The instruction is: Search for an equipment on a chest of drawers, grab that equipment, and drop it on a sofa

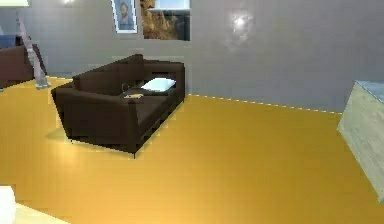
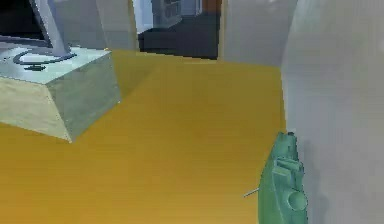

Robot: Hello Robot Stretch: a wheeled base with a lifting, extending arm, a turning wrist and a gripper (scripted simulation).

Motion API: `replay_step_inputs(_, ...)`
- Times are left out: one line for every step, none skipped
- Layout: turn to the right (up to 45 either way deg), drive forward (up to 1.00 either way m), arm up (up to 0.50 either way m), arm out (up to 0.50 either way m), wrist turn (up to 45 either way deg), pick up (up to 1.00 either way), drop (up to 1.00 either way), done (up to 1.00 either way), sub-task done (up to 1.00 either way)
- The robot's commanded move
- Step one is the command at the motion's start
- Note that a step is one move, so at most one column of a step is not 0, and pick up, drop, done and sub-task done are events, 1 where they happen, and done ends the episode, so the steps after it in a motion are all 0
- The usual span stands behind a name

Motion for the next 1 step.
replay_step_inputs(0.0, 0.85, 0.00, 0.00, 0.0, 0.00, 0.00, 0.00, 0.00)
